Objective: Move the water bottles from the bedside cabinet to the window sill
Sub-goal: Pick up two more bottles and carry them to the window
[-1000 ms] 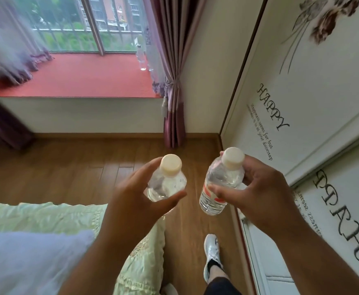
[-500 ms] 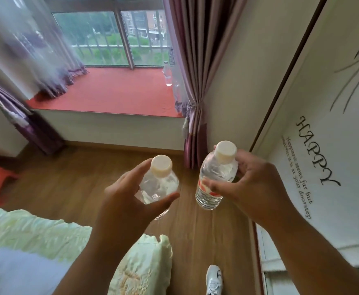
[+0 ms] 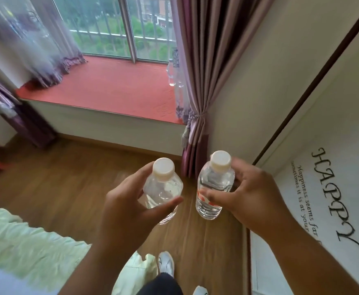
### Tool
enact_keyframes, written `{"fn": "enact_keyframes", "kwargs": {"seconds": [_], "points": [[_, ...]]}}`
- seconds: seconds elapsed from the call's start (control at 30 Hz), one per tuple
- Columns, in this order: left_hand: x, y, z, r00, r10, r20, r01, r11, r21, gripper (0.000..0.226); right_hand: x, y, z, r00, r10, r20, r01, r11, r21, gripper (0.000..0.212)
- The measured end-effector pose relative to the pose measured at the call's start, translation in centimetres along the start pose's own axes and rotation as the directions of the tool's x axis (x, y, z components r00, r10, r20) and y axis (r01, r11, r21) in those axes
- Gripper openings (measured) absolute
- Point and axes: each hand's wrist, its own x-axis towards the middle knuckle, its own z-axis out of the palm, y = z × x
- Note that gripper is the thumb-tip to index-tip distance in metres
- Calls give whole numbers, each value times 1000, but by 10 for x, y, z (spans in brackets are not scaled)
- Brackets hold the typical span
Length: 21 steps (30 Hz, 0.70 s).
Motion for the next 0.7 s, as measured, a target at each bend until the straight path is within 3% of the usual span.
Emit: {"fn": "enact_keyframes", "kwargs": {"seconds": [0.23,0.33,0.47,0.7], "points": [[86,-68,-2,993,-15,115,29,992,-119,78,84,-9,38,997,70,10,-70,997,-33,71],[132,-88,-14,993,-3,122,24,986,-166,79,126,-28,47,998,58,-20,-59,997,-45,62],[188,-121,-45,998,7,66,5,986,-166,78,183,-58,73,997,25,-78,-27,999,-25,56],[216,-167,-103,990,-106,-96,90,983,-161,75,246,-97,124,996,-7,85,1,997,75,42]]}}
